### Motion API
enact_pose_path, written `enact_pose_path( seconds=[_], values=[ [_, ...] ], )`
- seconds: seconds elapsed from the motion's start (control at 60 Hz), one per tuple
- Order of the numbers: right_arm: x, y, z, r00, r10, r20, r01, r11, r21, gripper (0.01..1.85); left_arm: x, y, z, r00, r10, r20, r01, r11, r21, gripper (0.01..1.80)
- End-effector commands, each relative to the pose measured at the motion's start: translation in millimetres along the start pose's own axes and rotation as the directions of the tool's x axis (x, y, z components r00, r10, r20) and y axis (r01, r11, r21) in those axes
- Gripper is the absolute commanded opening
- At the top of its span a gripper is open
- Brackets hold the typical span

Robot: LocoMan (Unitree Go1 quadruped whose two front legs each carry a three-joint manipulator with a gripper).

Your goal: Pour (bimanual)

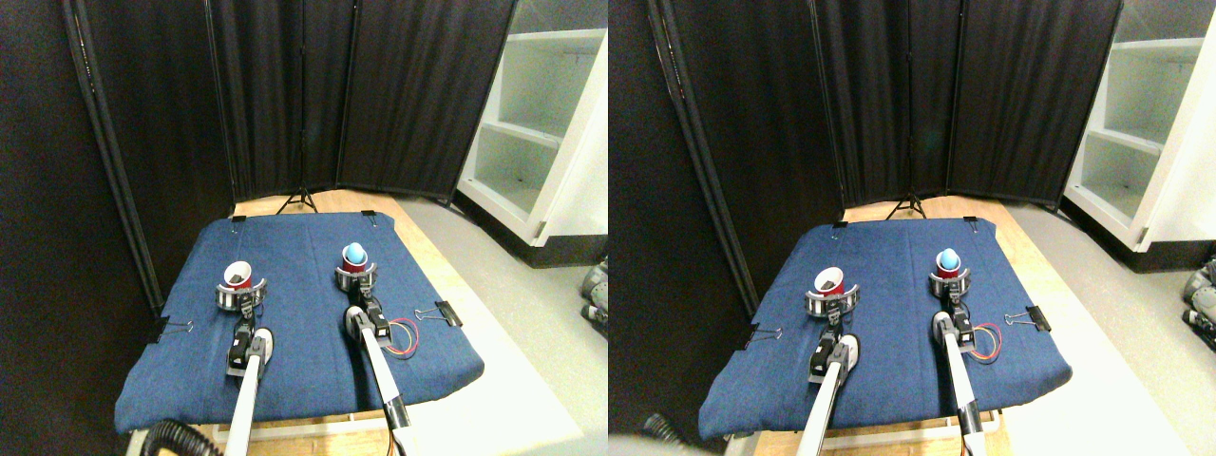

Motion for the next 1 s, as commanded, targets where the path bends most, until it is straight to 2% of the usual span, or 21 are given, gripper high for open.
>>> enact_pose_path(
  seconds=[0.017, 0.117, 0.217, 0.367, 0.433, 0.467, 0.5, 0.55, 0.6, 0.617, 0.65, 0.7, 0.75, 0.8, 1.0],
  values=[
    [3.3, 5.5, -0.1, 0.999, 0.034, 0.024, -0.034, 0.999, 0.014, 0.93, 2.5, 3.1, -4.5, 1.0, 0.009, -0.016, -0.008, 1.0, 0.023, 1.19],
    [6.5, 4.0, -0.4, 0.999, 0.041, 0.024, -0.041, 0.999, 0.002, 0.98, 7.0, 5.2, -2.4, 1.0, 0.011, -0.016, -0.011, 1.0, 0.02, 1.24],
    [7.0, 2.6, 0.4, 0.998, 0.05, 0.024, -0.05, 0.999, -0.007, 0.99, 6.6, 4.2, -1.9, 1.0, 0.014, -0.009, -0.014, 1.0, 0.012, 1.21],
    [7.1, 3.5, 1.4, 0.999, 0.034, 0.038, -0.035, 0.999, 0.017, 1.03, 10.4, 7.6, 0.4, 0.999, 0.022, 0.028, -0.022, 0.999, 0.022, 1.19],
    [8.1, 4.4, 0.3, 0.998, 0.047, 0.037, -0.048, 0.998, 0.031, 0.91, 9.1, 7.7, 0.1, 0.999, 0.019, 0.033, -0.021, 0.999, 0.036, 1.15],
    [8.4, 4.5, -1.2, 0.997, 0.054, 0.049, -0.056, 0.998, 0.031, 0.8, 9.1, 8.5, 0.4, 0.999, 0.02, 0.035, -0.021, 0.999, 0.034, 1.04],
    [8.6, 4.4, -1.4, 0.997, 0.055, 0.051, -0.057, 0.998, 0.029, 0.77, 9.4, 8.9, 0.6, 0.999, 0.019, 0.037, -0.021, 0.999, 0.034, 0.99],
    [10.2, 3.8, -1.6, 0.997, 0.067, 0.045, -0.068, 0.997, 0.024, 0.53, 11.1, 10.4, 1.7, 0.997, 0.012, 0.073, -0.015, 0.999, 0.041, 0.59],
    [10.2, 3.7, -1.9, 0.995, 0.077, 0.056, -0.078, 0.997, 0.019, 0.36, 10.5, 9.5, 1.7, 0.993, 0.007, 0.117, -0.013, 0.999, 0.046, 0.35],
    [9.6, 4.0, -2.1, 0.995, 0.073, 0.063, -0.074, 0.997, 0.024, 0.32, 10.1, 8.9, 1.6, 0.991, 0.006, 0.135, -0.012, 0.999, 0.049, 0.26],
    [9.2, 4.3, -2.3, 0.995, 0.069, 0.068, -0.071, 0.997, 0.022, 0.32, 10.0, 8.6, 1.5, 0.99, 0.005, 0.143, -0.012, 0.999, 0.05, 0.22],
    [9.2, 4.9, -2.0, 0.994, 0.07, 0.085, -0.072, 0.997, 0.013, 0.24, 10.4, 7.7, 1.3, 0.986, 0.0, 0.166, -0.01, 0.998, 0.061, 0.01],
    [9.2, 5.5, -2.0, 0.992, 0.077, 0.102, -0.079, 0.997, 0.018, 0.16, 10.8, 6.1, 0.1, 0.979, -0.006, 0.204, -0.008, 0.998, 0.07, 0.01],
    [9.5, 5.9, -2.0, 0.99, 0.077, 0.117, -0.081, 0.996, 0.028, 0.12, 11.1, 5.0, -0.5, 0.977, -0.004, 0.213, -0.01, 0.998, 0.068, 0.01],
    [9.8, 6.7, 1.1, 0.982, 0.091, 0.168, -0.09, 0.996, -0.012, 0.05, 11.7, 2.8, -2.7, 0.978, -0.01, 0.21, -0.006, 0.997, 0.078, 0.01]
  ],
)
